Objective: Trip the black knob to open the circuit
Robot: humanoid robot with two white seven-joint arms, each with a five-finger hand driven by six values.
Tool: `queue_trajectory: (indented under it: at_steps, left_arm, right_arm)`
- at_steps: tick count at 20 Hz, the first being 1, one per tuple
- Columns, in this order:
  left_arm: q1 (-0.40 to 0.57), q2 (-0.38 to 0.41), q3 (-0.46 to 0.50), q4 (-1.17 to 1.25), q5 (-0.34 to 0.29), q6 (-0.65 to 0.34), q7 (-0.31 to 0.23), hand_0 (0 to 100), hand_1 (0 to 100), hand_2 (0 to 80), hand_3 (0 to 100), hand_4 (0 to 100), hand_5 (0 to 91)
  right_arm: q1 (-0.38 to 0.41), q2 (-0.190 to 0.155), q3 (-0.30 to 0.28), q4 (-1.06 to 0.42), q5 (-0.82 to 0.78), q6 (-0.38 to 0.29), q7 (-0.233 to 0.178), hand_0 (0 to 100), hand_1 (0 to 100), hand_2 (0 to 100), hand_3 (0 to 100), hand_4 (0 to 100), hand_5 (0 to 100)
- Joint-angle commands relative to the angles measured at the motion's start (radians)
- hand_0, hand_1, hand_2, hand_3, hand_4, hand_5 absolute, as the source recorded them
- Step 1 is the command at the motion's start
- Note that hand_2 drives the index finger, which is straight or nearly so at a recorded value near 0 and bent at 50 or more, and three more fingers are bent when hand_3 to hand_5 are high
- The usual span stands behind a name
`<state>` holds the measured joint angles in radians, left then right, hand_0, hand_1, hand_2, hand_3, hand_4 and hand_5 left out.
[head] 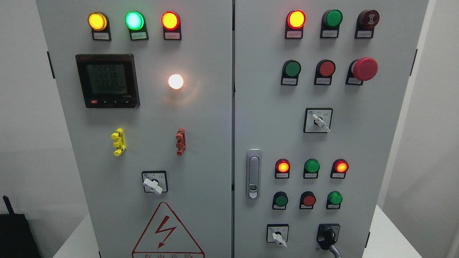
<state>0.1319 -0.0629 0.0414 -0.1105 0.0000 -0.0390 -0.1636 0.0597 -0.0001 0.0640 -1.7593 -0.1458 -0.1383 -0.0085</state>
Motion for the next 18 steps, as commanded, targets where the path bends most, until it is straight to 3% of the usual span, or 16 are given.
queue_trajectory:
  at_steps: [1,18]
  left_arm:
    - [0.000,0.000,0.000,0.000,-0.023,0.001,-0.001,12,39,0.0,0,0,0.0]
    - [0.000,0.000,0.000,0.000,-0.023,0.001,-0.001,12,39,0.0,0,0,0.0]
  right_arm:
    - [0.000,0.029,0.005,-0.003,0.000,-0.001,0.007,0,0,0,100,96,100]
    - [0.000,0.029,0.005,-0.014,-0.002,-0.006,0.007,0,0,0,100,96,100]
